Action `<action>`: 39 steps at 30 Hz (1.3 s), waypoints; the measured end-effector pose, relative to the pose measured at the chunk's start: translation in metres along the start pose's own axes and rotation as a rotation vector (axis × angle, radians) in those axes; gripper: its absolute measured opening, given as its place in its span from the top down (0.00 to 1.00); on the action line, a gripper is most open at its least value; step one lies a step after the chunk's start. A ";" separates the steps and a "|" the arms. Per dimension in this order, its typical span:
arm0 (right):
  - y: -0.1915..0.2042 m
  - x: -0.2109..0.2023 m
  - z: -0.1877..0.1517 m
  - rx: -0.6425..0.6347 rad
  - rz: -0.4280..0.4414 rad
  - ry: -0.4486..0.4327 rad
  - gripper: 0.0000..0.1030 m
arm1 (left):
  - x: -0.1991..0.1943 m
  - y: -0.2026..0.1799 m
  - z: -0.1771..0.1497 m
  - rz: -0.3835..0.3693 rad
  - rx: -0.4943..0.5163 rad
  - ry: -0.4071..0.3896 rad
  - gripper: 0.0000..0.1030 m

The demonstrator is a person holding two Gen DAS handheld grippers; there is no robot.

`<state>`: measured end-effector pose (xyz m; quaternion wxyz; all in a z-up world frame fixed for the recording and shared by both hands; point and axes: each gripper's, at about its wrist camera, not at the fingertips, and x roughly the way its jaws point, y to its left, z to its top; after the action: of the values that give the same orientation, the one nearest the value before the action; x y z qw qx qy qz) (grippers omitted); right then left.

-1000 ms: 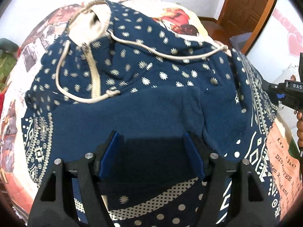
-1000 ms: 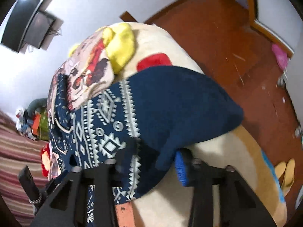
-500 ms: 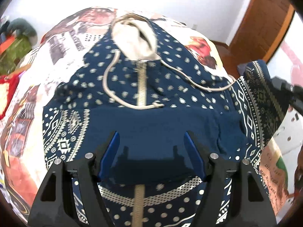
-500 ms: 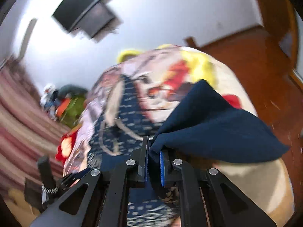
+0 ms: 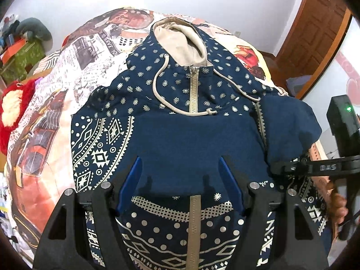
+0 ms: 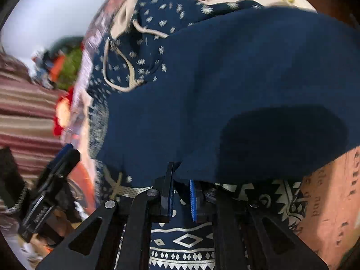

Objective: Fold large clothes

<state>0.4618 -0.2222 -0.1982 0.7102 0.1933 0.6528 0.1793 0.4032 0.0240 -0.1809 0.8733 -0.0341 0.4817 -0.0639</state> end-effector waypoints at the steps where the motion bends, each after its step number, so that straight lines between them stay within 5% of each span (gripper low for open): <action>1: -0.002 -0.004 -0.003 -0.003 0.014 0.017 0.92 | -0.001 -0.002 0.000 -0.003 0.007 -0.001 0.33; 7: -0.006 -0.051 -0.018 -0.055 0.043 -0.008 0.92 | -0.013 -0.043 0.012 -0.045 0.079 -0.023 0.33; 18: -0.096 -0.189 -0.057 0.009 -0.185 -0.382 0.92 | 0.012 -0.206 0.038 -0.198 0.368 0.046 0.33; 22: -0.125 -0.218 -0.071 0.018 -0.286 -0.452 0.92 | 0.045 -0.275 0.028 -0.194 0.536 0.107 0.33; 27: -0.165 -0.228 -0.083 0.127 -0.244 -0.456 0.92 | 0.092 -0.329 0.010 -0.116 0.691 0.189 0.33; 33: -0.196 -0.207 -0.089 0.195 -0.241 -0.406 0.92 | 0.119 -0.361 0.009 -0.052 0.755 0.151 0.32; 35: -0.202 -0.199 -0.089 0.212 -0.231 -0.386 0.92 | 0.120 -0.369 0.009 -0.035 0.789 0.099 0.39; 37: -0.204 -0.194 -0.087 0.221 -0.227 -0.379 0.92 | 0.121 -0.371 0.010 -0.010 0.804 0.060 0.72; 39: -0.205 -0.189 -0.084 0.223 -0.224 -0.365 0.92 | 0.117 -0.368 0.013 -0.014 0.789 0.040 0.94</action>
<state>0.3627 -0.4906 -0.1466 0.8062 0.2259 0.5468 -0.0116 0.4471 -0.3574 -0.2266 0.8092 0.3022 0.4369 -0.2510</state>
